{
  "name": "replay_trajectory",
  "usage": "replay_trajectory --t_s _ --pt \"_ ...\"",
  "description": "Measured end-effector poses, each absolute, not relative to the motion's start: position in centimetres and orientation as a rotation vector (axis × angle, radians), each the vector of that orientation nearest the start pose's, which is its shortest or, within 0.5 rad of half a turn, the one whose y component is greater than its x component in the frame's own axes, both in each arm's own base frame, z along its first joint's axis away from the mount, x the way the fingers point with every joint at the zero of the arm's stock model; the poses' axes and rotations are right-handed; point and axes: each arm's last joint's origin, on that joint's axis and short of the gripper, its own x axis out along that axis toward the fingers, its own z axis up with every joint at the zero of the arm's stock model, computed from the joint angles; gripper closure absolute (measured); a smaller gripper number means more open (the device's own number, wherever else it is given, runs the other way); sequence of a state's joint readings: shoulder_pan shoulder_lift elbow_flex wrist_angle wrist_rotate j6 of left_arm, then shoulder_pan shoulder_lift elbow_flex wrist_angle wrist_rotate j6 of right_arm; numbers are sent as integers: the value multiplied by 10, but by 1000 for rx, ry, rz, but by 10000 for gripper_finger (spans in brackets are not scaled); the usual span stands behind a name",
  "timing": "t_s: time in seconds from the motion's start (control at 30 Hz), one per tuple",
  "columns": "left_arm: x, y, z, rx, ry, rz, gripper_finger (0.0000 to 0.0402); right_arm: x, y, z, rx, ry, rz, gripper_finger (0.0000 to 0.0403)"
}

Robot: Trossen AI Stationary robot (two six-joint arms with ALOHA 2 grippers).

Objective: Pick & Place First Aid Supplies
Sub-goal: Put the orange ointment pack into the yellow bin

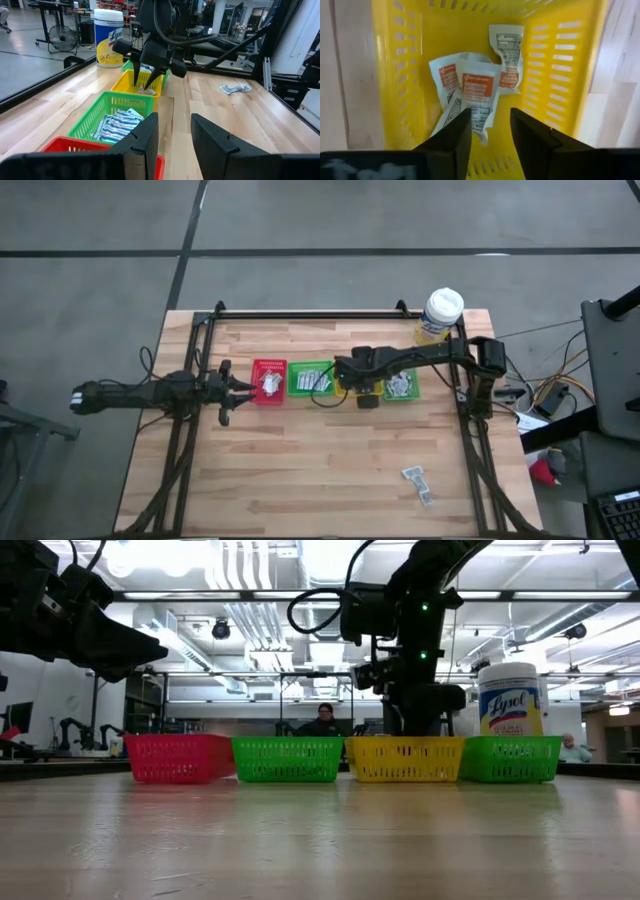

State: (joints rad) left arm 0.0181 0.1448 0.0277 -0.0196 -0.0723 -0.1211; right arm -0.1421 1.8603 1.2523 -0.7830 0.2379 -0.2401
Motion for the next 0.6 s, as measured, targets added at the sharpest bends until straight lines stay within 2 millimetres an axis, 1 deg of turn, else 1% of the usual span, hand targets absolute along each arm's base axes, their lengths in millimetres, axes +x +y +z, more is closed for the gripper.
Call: replay_trajectory --t_s 0.33,0.47,0.6 --pt "105 4 159 -116 131 98 289 348 -57 188 -263 1436 -147 213" --pt "105 4 159 -116 131 98 289 348 -57 199 -259 1474 -142 203" --pt "105 4 159 -116 131 98 289 346 -56 213 -202 1518 -185 202"
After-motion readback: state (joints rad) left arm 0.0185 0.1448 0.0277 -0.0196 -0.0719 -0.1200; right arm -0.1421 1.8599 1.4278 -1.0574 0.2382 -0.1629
